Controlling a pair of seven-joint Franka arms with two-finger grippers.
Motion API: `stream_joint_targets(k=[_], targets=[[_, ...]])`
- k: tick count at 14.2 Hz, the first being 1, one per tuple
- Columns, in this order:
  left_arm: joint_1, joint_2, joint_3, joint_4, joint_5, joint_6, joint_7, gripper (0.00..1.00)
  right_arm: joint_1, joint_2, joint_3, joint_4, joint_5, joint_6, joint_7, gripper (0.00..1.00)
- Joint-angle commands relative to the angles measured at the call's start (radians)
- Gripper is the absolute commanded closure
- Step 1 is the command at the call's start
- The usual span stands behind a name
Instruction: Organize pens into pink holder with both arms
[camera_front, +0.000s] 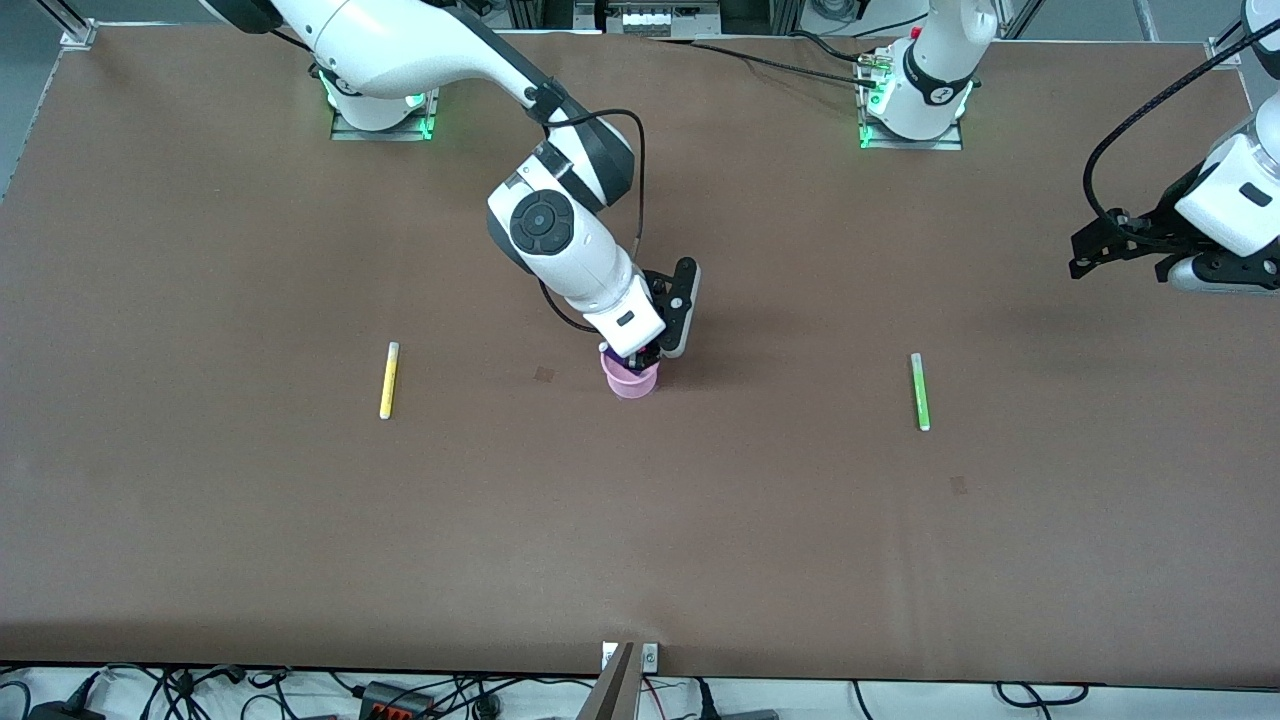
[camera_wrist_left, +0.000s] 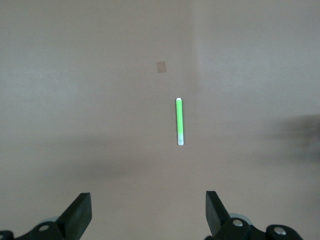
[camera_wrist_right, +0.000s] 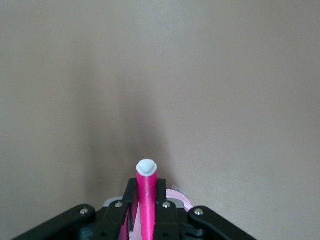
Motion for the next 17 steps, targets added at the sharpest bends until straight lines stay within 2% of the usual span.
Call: stream_joint_targets(k=[1, 17], targets=[[0.01, 0.001, -0.011, 0.016, 0.02, -0.012, 0.021, 0.0, 0.0, 0.001, 0.004, -0.007, -0.018, 0.014, 0.023, 1.0], [0.025, 0.014, 0.001, 0.042, 0.02, -0.045, 0.023, 0.0, -0.006, 0.024, -0.014, -0.015, -0.021, 0.015, 0.009, 1.0]])
